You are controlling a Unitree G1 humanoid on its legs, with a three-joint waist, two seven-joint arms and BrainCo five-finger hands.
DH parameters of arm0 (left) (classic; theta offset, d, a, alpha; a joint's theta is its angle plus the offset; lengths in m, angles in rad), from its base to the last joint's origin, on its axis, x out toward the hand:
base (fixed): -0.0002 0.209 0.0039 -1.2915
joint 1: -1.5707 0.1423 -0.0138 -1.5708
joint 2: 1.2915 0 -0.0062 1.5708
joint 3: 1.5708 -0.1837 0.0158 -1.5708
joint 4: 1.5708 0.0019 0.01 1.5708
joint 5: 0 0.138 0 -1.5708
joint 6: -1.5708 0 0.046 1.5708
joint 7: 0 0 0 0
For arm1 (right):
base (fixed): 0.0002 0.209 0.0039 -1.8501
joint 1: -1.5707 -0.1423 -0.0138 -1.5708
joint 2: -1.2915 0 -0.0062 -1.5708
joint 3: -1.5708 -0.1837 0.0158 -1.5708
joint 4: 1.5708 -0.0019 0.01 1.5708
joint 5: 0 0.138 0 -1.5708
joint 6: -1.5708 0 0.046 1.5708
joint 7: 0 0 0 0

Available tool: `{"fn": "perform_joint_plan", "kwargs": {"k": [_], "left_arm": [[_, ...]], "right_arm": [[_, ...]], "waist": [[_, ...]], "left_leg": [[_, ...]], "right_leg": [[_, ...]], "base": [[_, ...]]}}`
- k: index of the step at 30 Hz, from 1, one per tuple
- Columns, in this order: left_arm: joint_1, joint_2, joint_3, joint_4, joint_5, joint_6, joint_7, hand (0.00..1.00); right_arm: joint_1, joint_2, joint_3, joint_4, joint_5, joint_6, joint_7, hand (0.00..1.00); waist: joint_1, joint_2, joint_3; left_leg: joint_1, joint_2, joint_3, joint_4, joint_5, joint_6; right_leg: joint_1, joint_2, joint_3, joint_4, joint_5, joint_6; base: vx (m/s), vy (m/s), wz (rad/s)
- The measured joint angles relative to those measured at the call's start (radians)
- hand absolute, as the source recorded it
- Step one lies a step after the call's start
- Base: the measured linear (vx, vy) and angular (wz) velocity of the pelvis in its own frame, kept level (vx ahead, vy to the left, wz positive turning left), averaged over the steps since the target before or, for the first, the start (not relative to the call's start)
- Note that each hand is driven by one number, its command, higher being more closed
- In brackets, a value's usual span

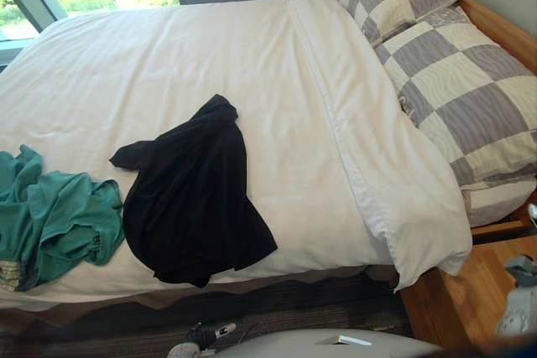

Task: Tidy the bed and pick cloth on bed and put in laundry

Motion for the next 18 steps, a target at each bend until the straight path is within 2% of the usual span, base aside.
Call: {"fn": "perform_joint_plan", "kwargs": {"k": [1, 3, 5, 8, 10, 15, 18], "left_arm": [[-0.003, 0.003, -0.020, -0.001, 0.010, 0.006, 0.004, 0.00], [-0.006, 0.010, -0.043, -0.001, 0.010, 0.007, 0.019, 0.00], [-0.016, 0.012, -0.051, -0.012, 0.006, 0.006, 0.021, 0.00], [-0.051, 0.011, -0.054, -0.023, -0.025, -0.007, 0.020, 0.00], [-0.076, 0.011, -0.054, -0.034, -0.035, -0.016, 0.018, 0.00], [-0.134, -0.020, -0.053, -0.110, -0.073, -0.051, -0.005, 0.00], [-0.176, -0.050, -0.055, -0.134, -0.111, -0.068, -0.018, 0.00]], "right_arm": [[-0.043, -0.009, 0.028, 0.000, 0.041, 0.037, 0.009, 1.00], [-0.097, -0.019, 0.049, 0.000, 0.093, 0.071, 0.015, 1.00], [-0.184, -0.055, 0.071, 0.002, 0.198, 0.115, 0.010, 1.00], [-0.318, -0.126, 0.071, 0.012, 0.324, 0.156, -0.014, 1.00], [-0.402, -0.159, 0.071, 0.010, 0.395, 0.174, -0.020, 1.00], [-0.456, -0.165, 0.071, -0.134, 0.559, 0.193, -0.036, 1.00], [-0.524, -0.165, 0.071, -0.171, 0.639, 0.194, -0.056, 1.00]], "waist": [[0.000, 0.003, 0.002], [0.001, 0.009, 0.012], [0.002, 0.023, 0.034], [0.007, 0.048, 0.081], [0.014, 0.065, 0.112], [0.060, 0.065, 0.177], [0.057, 0.065, 0.230]], "left_leg": [[-0.030, -0.001, -0.018, 0.013, 0.000, 0.001], [-0.056, -0.003, -0.032, 0.028, -0.001, 0.003], [-0.096, -0.005, -0.054, 0.056, -0.004, 0.010], [-0.168, -0.003, -0.085, 0.117, -0.019, 0.034], [-0.212, 0.002, -0.098, 0.151, -0.024, 0.042], [-0.326, 0.033, -0.101, 0.261, -0.053, 0.051], [-0.405, 0.052, -0.110, 0.370, -0.096, 0.058]], "right_leg": [[-0.021, -0.006, -0.007, 0.007, 0.000, 0.000], [-0.036, -0.012, -0.015, 0.007, 0.000, 0.000], [-0.057, -0.022, -0.028, 0.013, 0.000, 0.000], [-0.088, -0.027, -0.036, 0.011, 0.006, 0.002], [-0.117, -0.030, -0.045, 0.025, 0.011, 0.003], [-0.222, -0.036, -0.059, 0.118, -0.011, -0.007], [-0.305, -0.043, -0.059, 0.231, -0.061, -0.012]], "base": [[-0.05, -0.029, 0.23], [-0.06, -0.021, 0.23], [-0.07, -0.015, 0.26], [-0.09, -0.011, 0.29], [-0.08, -0.007, 0.17], [-0.06, -0.011, 0.09], [-0.05, 0.003, 0.04]]}}
